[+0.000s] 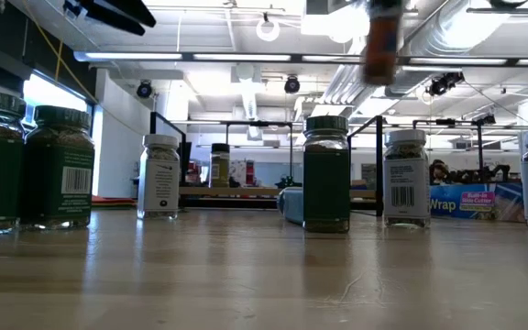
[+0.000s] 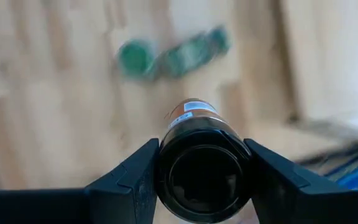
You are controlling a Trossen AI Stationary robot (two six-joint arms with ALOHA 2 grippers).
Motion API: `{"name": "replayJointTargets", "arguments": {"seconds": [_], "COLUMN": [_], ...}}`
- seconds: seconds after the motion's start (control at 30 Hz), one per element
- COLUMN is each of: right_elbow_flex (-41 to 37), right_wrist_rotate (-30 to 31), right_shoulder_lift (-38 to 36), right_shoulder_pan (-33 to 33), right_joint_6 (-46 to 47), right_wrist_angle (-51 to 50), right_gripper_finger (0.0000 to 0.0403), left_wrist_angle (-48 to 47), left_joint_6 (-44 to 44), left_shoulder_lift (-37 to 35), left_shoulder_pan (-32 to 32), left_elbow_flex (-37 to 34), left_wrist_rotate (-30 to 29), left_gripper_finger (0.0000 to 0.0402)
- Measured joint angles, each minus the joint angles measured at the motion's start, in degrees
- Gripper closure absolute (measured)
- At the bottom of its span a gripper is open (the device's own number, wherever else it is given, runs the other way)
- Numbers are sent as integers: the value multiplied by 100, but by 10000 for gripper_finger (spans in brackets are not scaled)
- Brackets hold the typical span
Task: Shelf spices
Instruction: Put the black seasoning bottle on the shelf aligned with the other black seasoning bottles
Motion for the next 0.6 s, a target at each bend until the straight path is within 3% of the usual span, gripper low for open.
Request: {"name": "replayJointTargets", "arguments": {"seconds": [0.23,0.43,0.6], "right_elbow_flex": [1449,2665,2421], "right_wrist_rotate": [-236,-425,-433], "right_shoulder_lift": [1777,3272,3649], "right_shoulder_pan": [-1548,-2364,-2546], "right_joint_6": [-2430,-3151,-3333], "right_wrist_angle": [1190,1484,2401], "right_gripper_finger": [219,219,219], "left_wrist_angle": [-39,-33,-30], "left_joint_6": [-18,-118,-116], "left_shoulder_lift": [-152,-274,-289], "left_shoulder_pan": [0,0,2], "left_elbow_flex": [0,0,0], "left_wrist_rotate": [64,71,47], "left_gripper_finger": [184,184,184]}}
